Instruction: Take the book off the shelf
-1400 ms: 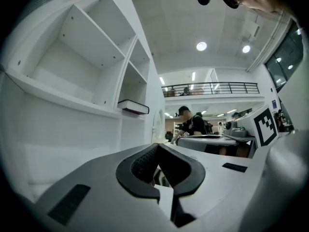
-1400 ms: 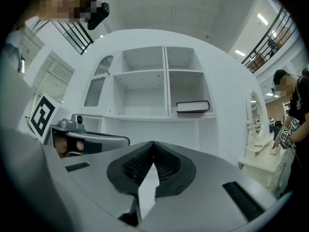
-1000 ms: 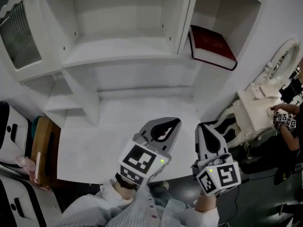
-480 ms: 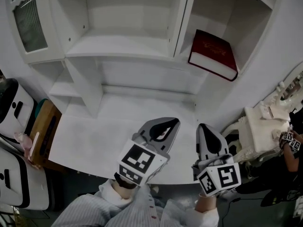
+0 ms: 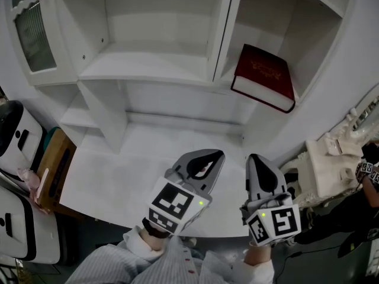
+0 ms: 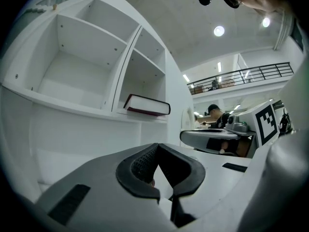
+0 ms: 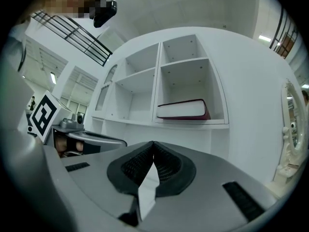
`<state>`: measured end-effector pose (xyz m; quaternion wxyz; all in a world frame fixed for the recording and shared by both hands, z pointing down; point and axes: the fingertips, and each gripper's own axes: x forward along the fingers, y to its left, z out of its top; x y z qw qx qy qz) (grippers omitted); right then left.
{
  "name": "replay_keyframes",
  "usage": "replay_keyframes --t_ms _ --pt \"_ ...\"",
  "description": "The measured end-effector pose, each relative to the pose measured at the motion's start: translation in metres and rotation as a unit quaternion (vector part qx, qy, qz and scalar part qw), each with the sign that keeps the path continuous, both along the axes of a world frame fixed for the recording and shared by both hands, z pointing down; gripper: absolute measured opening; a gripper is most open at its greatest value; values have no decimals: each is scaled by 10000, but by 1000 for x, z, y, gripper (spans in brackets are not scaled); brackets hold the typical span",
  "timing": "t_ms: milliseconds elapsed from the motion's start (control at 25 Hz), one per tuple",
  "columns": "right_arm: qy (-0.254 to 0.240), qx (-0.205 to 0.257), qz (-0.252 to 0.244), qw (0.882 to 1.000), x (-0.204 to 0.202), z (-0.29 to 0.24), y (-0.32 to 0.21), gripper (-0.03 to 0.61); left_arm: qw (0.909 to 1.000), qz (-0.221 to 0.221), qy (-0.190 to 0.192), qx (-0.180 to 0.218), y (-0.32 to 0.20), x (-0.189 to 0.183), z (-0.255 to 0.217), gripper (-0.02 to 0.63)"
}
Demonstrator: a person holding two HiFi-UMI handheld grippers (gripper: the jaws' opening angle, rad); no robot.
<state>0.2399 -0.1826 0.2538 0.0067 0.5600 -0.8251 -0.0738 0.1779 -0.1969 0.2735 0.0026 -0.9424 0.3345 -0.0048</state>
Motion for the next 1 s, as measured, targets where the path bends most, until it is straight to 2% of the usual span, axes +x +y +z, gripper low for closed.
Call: replay_keyframes --t_ms 520,1000 --pt "100 248 155 9995 17 -17 -36 15 9999 -63 0 -90 -32 -5 3 9" --pt "733 384 526 9952 49 -36 -54 17 9998 43 -34 -179 -54 1 12 9"
